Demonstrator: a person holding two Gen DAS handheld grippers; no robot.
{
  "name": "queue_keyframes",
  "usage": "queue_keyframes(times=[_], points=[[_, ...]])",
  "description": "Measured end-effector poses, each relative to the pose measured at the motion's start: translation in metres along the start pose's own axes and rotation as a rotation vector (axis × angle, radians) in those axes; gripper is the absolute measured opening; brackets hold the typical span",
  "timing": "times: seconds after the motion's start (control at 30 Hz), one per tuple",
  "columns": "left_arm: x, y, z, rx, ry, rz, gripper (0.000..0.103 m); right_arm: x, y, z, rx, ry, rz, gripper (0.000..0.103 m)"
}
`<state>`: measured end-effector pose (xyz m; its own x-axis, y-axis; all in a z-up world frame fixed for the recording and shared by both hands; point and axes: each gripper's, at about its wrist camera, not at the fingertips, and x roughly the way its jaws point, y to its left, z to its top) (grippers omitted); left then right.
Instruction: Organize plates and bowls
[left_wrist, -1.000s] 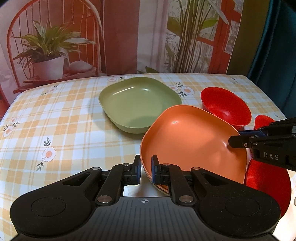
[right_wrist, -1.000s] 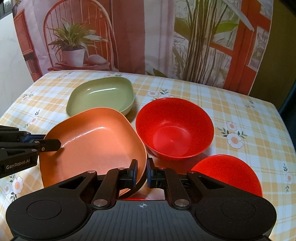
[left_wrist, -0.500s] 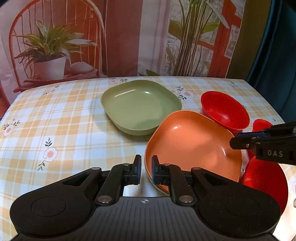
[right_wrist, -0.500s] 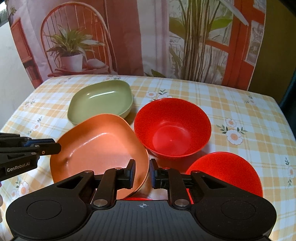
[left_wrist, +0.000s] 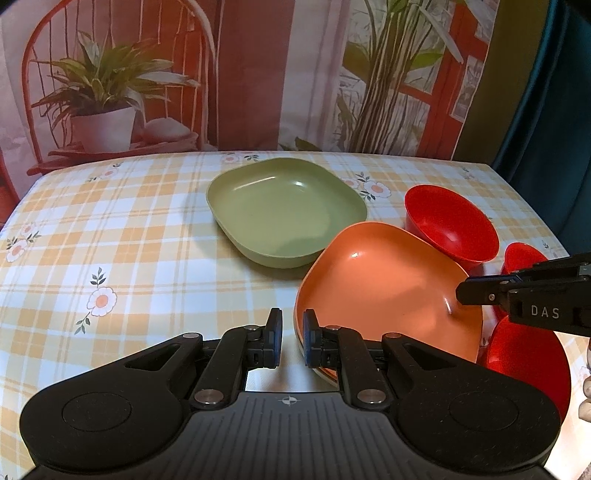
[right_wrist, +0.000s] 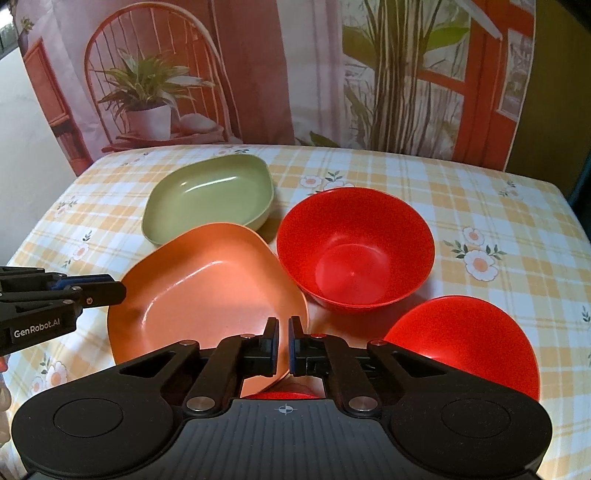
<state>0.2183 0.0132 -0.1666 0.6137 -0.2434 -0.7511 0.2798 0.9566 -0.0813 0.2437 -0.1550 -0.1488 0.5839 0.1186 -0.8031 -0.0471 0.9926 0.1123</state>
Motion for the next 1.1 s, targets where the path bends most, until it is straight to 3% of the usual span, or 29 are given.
queue_keyframes(times=[0.27, 0.53, 0.7, 1.1], points=[[-0.012, 0.010, 0.013, -0.021, -0.034, -0.002, 0.013, -0.004, 0.005, 0.019, -0.020, -0.017, 0.038, 0.010], [-0.021, 0.034, 0.047, 0.002, -0.075, 0.040, 0.013, -0.005, 0.009, 0.065, -0.037, -0.075, 0.049, 0.014], [-0.019, 0.050, 0.071, -0.053, -0.101, 0.051, 0.013, 0.008, 0.007, 0.092, -0.034, -0.095, 0.043, 0.015], [0.027, 0.059, 0.079, -0.078, -0.027, 0.047, 0.013, 0.061, -0.006, 0.111, -0.007, -0.051, 0.014, 0.018]])
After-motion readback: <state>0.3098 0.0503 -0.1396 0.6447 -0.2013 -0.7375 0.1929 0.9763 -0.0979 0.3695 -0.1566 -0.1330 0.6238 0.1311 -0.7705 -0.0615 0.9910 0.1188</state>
